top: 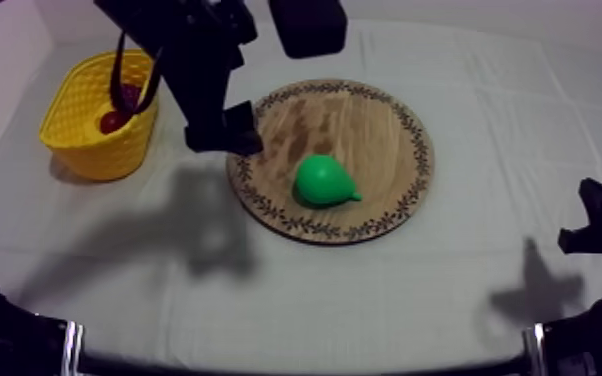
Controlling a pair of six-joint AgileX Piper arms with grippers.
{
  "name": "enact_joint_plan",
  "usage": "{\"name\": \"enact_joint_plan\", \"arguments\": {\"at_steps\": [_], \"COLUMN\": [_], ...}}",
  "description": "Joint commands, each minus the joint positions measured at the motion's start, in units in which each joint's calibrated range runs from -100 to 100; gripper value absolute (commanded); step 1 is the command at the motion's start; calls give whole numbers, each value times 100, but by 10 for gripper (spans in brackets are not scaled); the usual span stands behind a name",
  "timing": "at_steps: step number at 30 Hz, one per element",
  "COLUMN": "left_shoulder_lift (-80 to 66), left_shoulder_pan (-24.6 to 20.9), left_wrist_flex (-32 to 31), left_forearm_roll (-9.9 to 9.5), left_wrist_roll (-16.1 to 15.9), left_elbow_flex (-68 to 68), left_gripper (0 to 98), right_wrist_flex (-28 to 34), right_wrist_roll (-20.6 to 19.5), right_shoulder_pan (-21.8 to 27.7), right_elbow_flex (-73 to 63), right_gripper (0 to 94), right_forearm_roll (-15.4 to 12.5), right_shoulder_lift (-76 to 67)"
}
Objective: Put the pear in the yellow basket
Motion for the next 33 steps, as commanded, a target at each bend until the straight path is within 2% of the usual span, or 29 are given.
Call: {"name": "enact_joint_plan", "arguments": {"at_steps": [1,8,17,27,33], "left_shoulder_lift": [-22,121,630,1702,2445], "left_shoulder_pan": [27,202,402,423,369], "left_wrist_flex": [-298,-1204,-2171,-2608,-2836], "left_forearm_roll": [-43,-85,-158,-385,-487], "left_wrist_roll": [-5,88,144,400,431], "left_elbow_flex": [333,1200,1623,871,362], "left_gripper": [964,964,962,961,946], "right_wrist_flex": [-3,-3,-3,-3,-3], "right_wrist_roll": [-4,-4,-5,-4,-4], "right_shoulder_pan": [1,1,1,1,1], "right_elbow_flex": [5,5,5,5,5], "right_gripper": [5,5,5,5,5], "right_forearm_roll": [2,2,2,2,2], "right_shoulder_lift": [-5,-5,-5,-5,-5]}}
